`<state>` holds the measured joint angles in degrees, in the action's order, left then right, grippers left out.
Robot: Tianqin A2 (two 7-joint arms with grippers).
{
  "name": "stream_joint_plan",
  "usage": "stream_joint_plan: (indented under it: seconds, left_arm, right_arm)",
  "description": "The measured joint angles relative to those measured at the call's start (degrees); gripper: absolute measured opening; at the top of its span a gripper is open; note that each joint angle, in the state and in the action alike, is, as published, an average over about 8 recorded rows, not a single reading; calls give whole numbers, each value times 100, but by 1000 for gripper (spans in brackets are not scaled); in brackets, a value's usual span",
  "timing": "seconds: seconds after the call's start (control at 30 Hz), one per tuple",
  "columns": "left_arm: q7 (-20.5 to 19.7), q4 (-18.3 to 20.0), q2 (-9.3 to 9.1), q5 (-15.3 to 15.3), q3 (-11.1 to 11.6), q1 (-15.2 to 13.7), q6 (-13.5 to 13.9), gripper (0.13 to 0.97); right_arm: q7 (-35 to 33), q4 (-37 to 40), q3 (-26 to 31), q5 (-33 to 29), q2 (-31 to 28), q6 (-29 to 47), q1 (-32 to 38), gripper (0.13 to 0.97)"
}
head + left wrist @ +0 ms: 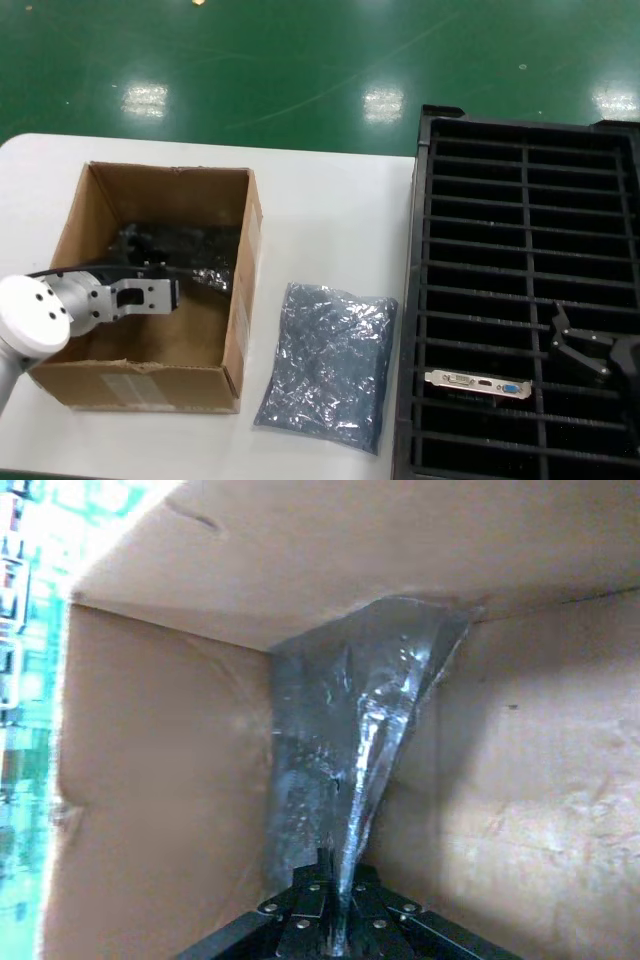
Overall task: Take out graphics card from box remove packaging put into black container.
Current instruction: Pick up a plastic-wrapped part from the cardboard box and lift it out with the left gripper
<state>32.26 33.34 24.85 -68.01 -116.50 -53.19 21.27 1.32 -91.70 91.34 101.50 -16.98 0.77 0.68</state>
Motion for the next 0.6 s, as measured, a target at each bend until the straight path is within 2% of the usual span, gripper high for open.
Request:
stream_joint_plan:
  seconds: [0.2, 0.43, 0.6]
  left_arm:
    - [-650, 748, 162, 556, 100, 269, -5, 149]
    - [-1446, 1773, 359, 1362, 422, 635, 183, 140]
    - [-1789, 2331, 469, 1745, 650, 845, 338, 140]
  right_arm:
    - [0, 0, 0, 0, 0, 0, 0, 966]
    - [0, 0, 0, 0, 0, 0, 0, 966]
    - [0, 0, 0, 0, 0, 0, 0, 966]
